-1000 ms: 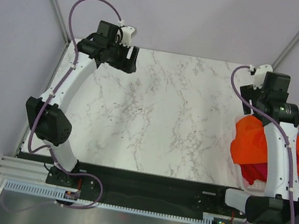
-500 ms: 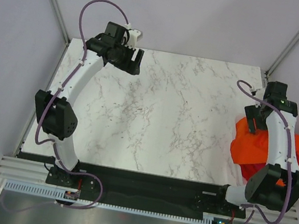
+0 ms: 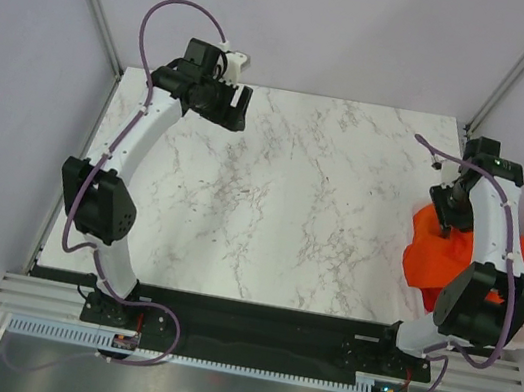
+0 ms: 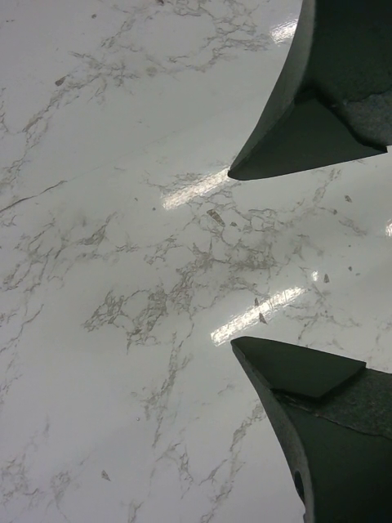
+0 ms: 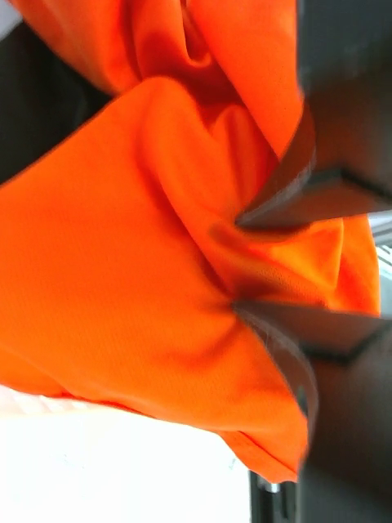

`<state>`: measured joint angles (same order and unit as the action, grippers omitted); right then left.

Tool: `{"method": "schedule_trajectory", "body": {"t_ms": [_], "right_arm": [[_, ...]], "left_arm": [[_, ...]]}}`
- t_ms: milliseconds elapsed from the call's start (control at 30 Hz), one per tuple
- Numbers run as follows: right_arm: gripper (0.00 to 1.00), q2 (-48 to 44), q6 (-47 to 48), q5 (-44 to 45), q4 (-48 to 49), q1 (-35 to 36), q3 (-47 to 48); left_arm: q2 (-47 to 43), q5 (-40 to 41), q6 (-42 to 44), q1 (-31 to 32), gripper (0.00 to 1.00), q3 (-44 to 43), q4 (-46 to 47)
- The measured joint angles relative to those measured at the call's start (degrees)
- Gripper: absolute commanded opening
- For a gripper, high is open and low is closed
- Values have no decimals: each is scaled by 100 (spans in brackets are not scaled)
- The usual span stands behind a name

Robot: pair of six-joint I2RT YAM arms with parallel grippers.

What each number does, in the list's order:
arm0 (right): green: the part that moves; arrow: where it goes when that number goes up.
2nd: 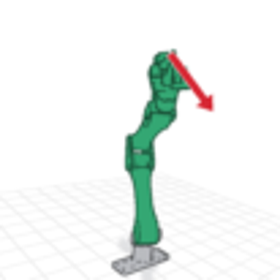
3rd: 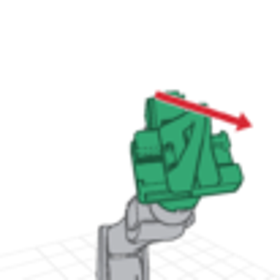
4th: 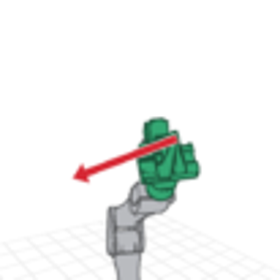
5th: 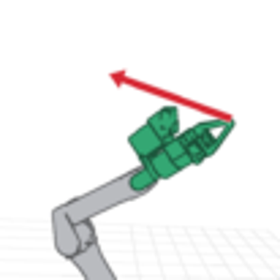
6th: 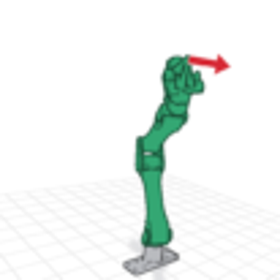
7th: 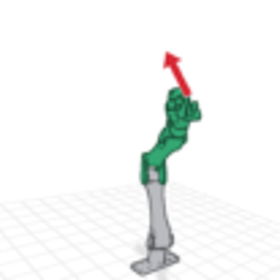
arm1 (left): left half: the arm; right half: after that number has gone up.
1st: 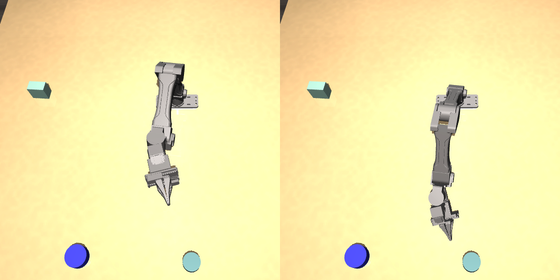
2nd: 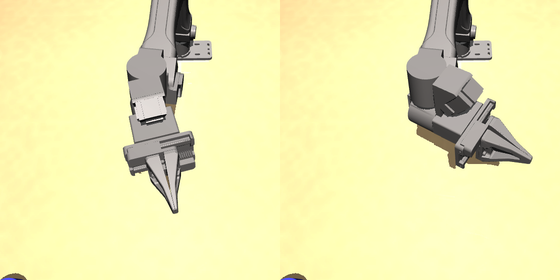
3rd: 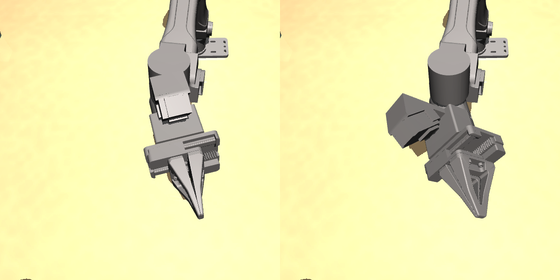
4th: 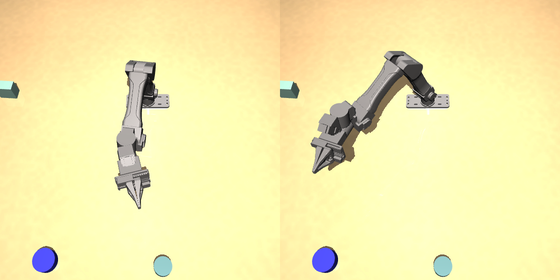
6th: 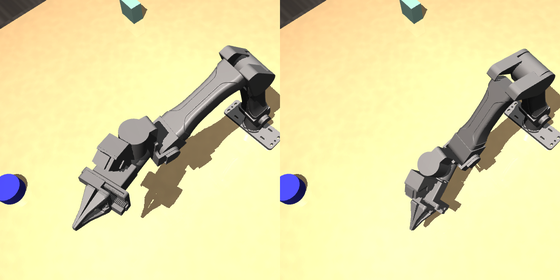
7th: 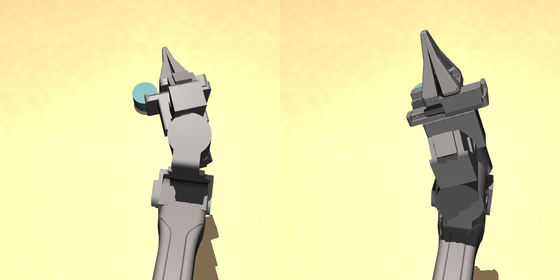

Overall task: Fold and stack the t-shirts
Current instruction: Grab the tshirt from the pile, then move the tshirt to the center of the board

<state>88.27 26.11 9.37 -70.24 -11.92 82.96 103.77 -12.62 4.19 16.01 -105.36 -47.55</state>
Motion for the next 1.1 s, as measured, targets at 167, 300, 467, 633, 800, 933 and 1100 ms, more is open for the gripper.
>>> {"method": "schedule_trajectory", "body": {"t_ms": [167, 300, 467, 633, 800, 933, 1100], "right_arm": [[1, 96, -48, -197, -350, -20, 267], [0, 256, -74, -203, -688, -20, 1252], [0, 758, 81, -168, -800, -17, 3869], [0, 619, 538, -315, -345, 190, 5449], [0, -518, 1075, -483, 619, 1139, 4210], [0, -389, 1165, -568, 1231, 1919, 4352], [0, 446, 1161, -608, 2041, 2706, 5237]], "left_arm": [[57, 7, 61, 0, 85, 0, 4], [92, 15, 85, 0, 85, -2, 0], [92, 46, 85, 0, 85, -4, 4], [92, 210, 85, 0, 85, -4, 11], [87, 647, 107, -9, 87, -68, 15], [4, 1047, 131, -68, 88, -155, 125], [-229, 1471, 138, -247, 88, -162, 208]]}}
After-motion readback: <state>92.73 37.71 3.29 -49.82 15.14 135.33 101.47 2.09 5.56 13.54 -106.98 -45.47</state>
